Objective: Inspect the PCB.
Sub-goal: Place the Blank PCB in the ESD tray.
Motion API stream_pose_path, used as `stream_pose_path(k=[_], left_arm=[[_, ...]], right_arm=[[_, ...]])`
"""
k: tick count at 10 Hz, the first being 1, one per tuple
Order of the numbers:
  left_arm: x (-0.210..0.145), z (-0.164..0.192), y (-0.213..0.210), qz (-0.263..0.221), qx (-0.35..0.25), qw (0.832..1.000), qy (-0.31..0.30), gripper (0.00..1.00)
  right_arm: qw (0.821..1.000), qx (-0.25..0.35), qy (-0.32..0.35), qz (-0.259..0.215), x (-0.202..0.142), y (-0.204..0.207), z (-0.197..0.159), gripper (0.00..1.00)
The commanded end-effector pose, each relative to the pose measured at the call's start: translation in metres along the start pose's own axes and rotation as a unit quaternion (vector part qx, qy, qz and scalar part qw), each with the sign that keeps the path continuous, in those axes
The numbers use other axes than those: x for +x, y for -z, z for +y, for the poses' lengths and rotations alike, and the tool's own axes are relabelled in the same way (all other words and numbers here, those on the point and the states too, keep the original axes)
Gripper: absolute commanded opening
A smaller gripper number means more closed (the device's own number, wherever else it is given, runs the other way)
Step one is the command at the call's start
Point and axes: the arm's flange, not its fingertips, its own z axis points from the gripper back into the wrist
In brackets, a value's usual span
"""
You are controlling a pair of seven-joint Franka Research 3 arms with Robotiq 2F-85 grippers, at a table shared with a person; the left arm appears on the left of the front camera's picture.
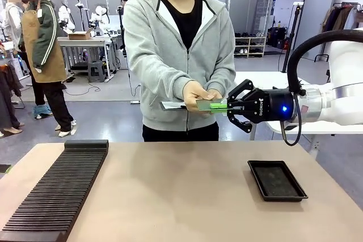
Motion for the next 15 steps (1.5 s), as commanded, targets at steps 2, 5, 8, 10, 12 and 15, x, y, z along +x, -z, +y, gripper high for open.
stream_pose_path(k=[2,5,8,10,12,15], left_arm=[[-0.001,-0.001,-0.001,0.000,0.000,1.000,-0.001,1.00],[-0.001,-0.001,-0.001,0.000,0.000,1.000,-0.001,1.00],[-0.001,-0.001,-0.001,0.000,0.000,1.000,-0.001,1.00],[-0.001,-0.001,-0.001,0.000,0.000,1.000,-0.001,1.00],[-0.001,-0.001,-0.001,0.000,0.000,1.000,-0.001,1.00],[-0.001,-0.001,-0.001,0.000,0.000,1.000,-0.001,1.00]], right_arm=[[1.000,0.004,0.003,0.001,0.000,0.000,0.001,0.00],[1.000,0.004,0.003,0.001,0.000,0.000,0.001,0.00],[1.000,0.004,0.003,0.001,0.000,0.000,0.001,0.00],[1.000,0.004,0.003,0.001,0.000,0.000,0.001,0.00],[1.000,0.000,0.000,0.000,0.000,0.000,0.000,0.03],[0.997,-0.043,-0.057,-0.005,-0.009,-0.011,0.008,0.03]])
